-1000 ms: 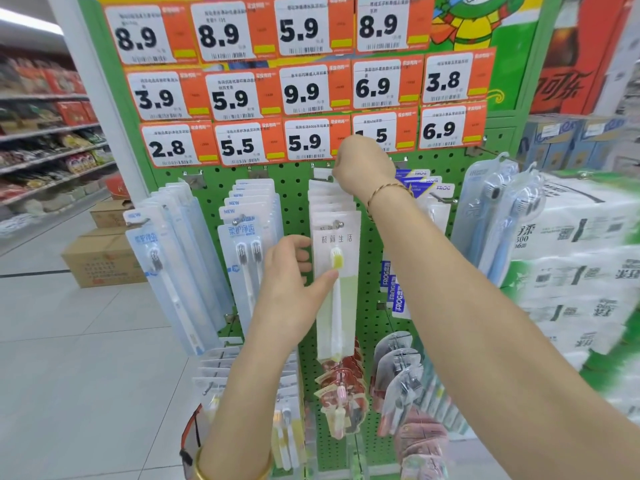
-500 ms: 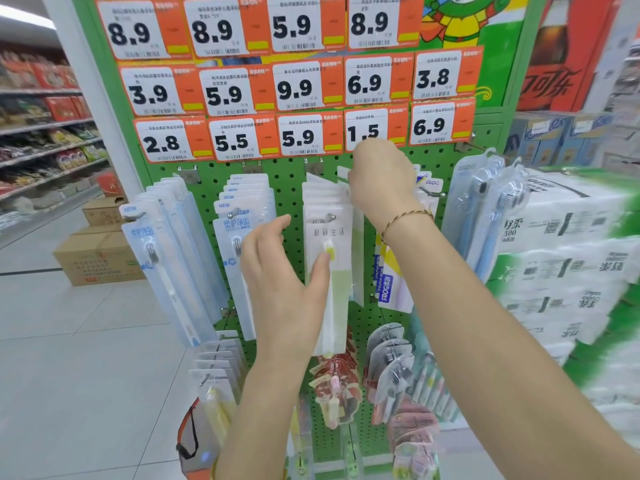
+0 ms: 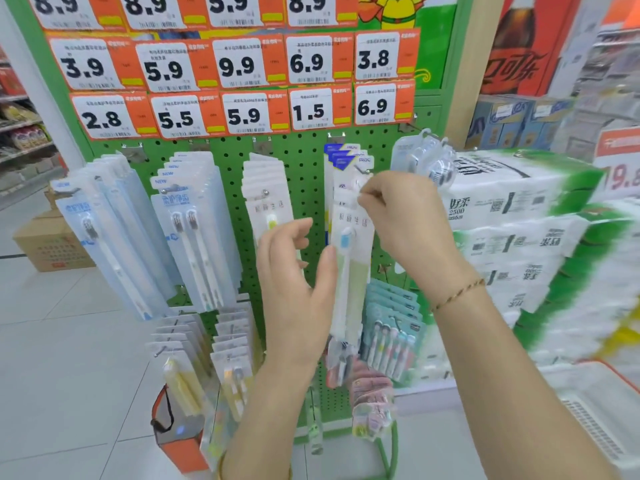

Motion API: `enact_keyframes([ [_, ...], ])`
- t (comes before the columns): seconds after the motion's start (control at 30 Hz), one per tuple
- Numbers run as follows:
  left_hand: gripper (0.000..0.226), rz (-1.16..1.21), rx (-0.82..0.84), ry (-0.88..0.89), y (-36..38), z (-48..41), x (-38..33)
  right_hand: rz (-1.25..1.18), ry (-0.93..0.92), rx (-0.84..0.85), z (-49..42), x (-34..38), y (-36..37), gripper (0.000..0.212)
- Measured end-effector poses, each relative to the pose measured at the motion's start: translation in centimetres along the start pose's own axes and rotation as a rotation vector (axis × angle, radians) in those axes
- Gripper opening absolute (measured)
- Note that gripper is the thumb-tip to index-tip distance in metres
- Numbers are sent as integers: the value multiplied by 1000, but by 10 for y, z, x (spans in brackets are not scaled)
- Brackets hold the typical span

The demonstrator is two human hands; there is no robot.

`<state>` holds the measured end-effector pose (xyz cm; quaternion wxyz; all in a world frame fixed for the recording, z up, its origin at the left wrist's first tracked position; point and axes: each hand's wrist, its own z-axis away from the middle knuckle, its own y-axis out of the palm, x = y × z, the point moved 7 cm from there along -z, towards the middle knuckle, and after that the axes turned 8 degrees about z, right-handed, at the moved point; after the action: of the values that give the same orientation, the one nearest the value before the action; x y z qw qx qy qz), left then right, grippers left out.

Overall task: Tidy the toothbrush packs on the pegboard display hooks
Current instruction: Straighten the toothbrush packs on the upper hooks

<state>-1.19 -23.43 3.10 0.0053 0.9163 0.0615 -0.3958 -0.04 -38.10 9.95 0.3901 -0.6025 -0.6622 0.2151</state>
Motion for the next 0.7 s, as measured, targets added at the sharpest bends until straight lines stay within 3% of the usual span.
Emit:
enact_keyframes([
  [0.27,12,244,341,-435,55,64,31,-350,57,184,79,-60,22,9],
  [0.5,2,262,246,-520,71,95,52,-721,351,240,131,-101,47,7],
  [0.57,6,270,185,-549,73,96,59,-717,375,313,146,-104,60,5],
  [0.7,23,264,165,-527,79,90,60,-787,385,373,167,-100,79,24],
])
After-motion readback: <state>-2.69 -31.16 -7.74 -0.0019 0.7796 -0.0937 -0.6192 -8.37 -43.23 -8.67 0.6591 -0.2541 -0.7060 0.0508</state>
